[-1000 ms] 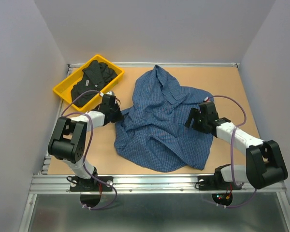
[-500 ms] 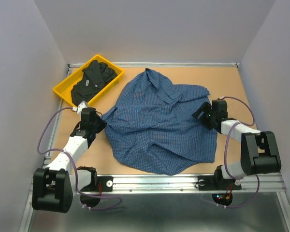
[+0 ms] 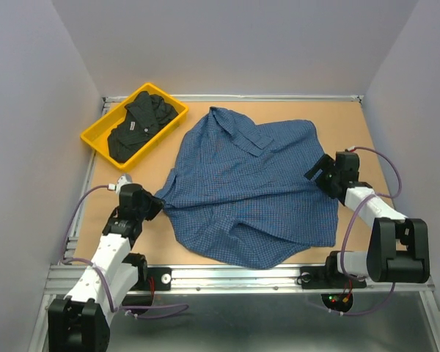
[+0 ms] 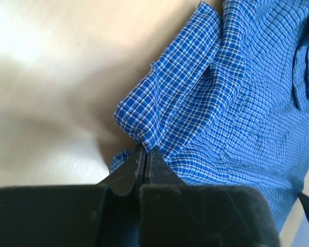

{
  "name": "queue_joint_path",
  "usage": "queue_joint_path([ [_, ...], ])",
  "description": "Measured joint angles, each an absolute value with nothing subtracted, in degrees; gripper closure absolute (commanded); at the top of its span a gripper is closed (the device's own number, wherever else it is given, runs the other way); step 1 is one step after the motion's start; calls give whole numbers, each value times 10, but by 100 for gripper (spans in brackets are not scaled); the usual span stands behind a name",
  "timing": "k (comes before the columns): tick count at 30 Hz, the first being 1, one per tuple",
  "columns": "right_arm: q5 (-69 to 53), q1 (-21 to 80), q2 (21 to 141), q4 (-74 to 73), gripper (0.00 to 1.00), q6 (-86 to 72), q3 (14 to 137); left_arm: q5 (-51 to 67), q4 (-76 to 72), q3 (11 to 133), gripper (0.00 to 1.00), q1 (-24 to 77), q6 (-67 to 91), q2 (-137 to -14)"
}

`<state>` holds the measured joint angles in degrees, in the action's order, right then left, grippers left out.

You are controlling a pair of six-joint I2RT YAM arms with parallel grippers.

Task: Fold and stack the long sleeve shirts
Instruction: Flatten the shirt out

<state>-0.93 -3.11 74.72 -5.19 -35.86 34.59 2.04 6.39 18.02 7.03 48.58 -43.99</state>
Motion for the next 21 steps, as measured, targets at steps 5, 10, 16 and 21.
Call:
queue_joint_path([
  [5, -27, -28, 733, -72, 17, -323, 368, 30, 105, 187, 57, 73, 486, -391],
  [10, -46, -10, 757, -79, 17, -296, 425, 18, 134, 289, 24, 74, 435, -430],
  [16, -88, 3, 844, -66, 17, -283, 509, 19, 109, 397, 23, 74, 349, -551],
  [21, -109, 10, 910, -46, 17, -286, 556, 30, 95, 441, 23, 74, 281, -644],
])
